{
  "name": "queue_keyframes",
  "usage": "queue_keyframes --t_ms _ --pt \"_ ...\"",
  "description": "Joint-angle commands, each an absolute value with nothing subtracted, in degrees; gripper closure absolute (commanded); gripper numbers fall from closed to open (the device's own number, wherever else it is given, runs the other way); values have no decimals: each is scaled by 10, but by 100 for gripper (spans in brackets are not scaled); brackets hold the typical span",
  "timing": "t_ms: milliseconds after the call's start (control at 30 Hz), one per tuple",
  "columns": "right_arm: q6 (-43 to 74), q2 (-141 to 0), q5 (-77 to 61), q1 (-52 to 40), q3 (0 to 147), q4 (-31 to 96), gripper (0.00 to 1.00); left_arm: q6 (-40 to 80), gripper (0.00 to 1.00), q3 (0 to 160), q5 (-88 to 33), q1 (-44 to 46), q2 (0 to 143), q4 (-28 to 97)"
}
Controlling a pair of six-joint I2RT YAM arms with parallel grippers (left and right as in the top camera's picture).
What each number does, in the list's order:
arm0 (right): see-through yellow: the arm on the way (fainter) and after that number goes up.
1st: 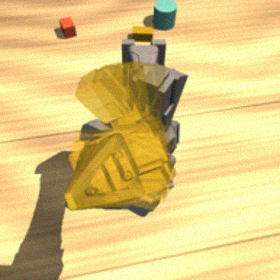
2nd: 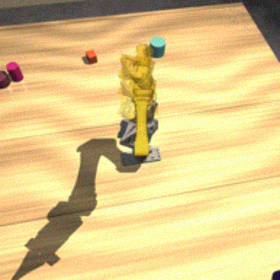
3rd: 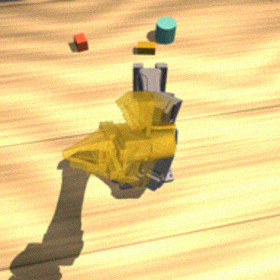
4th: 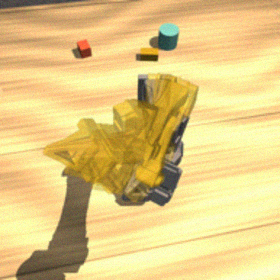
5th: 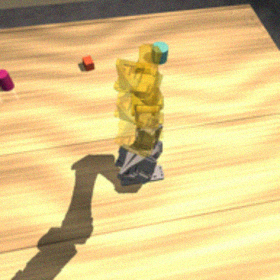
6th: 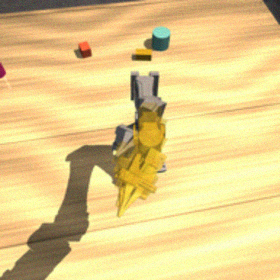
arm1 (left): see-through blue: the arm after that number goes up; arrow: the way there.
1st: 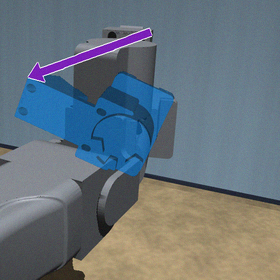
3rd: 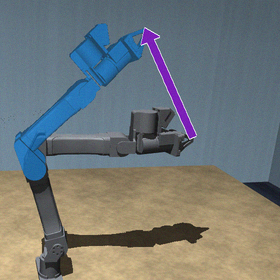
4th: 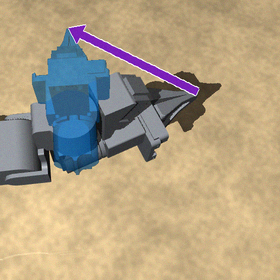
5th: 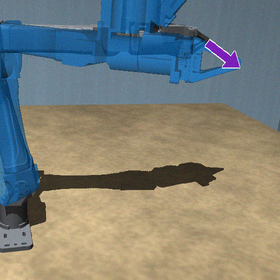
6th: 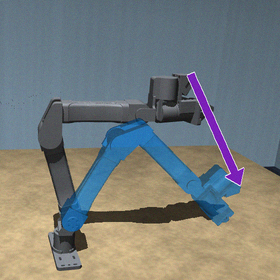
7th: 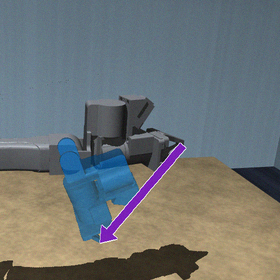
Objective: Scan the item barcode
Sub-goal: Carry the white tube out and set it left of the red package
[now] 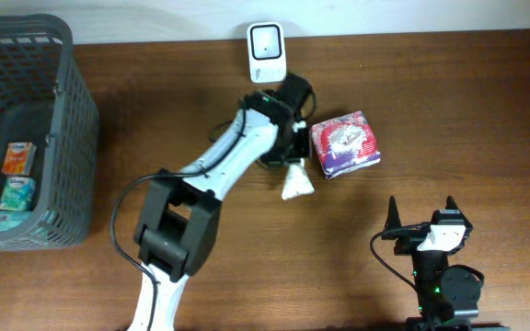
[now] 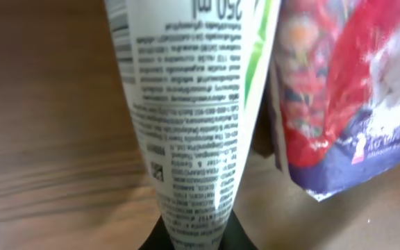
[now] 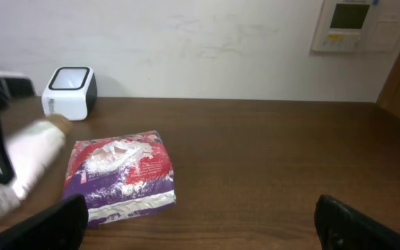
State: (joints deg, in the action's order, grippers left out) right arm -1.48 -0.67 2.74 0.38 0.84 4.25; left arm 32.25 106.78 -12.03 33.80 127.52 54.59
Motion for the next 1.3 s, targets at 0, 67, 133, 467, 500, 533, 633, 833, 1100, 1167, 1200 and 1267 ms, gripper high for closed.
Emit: queue_keyframes --t_ms 0,67,133,467,500,533,633,833,1100,1167,1200,1267 --pt "-11 -3 26 0 3 45 1 350 97 1039 -118 370 1257 496" --pt "-11 -3 26 0 3 45 1 375 98 1037 -72 385 1257 495" --pt "-11 -3 26 0 3 45 2 380 100 1037 -27 390 1257 496" --pt "-11 -3 26 0 3 45 1 458 100 1033 -1 403 1257 479" --pt "-11 -3 26 0 3 45 1 462 100 1030 -1 406 1257 462" --pt "-11 -3 26 0 3 45 1 481 100 1025 -2 407 1257 449" --pt "-11 -3 26 0 3 45 1 468 100 1022 -2 407 1257 414" --pt "-11 -3 26 0 3 45 1 286 97 1022 -2 407 1257 363" --pt "-11 -3 26 0 3 45 1 356 100 1022 46 385 1257 383" --pt "-11 -3 26 0 3 45 1 387 98 1022 45 383 1257 391" --pt "-11 -3 26 0 3 45 2 394 97 1022 44 384 1257 393" --pt "-11 -3 26 0 3 45 2 395 89 1021 43 386 1257 397"
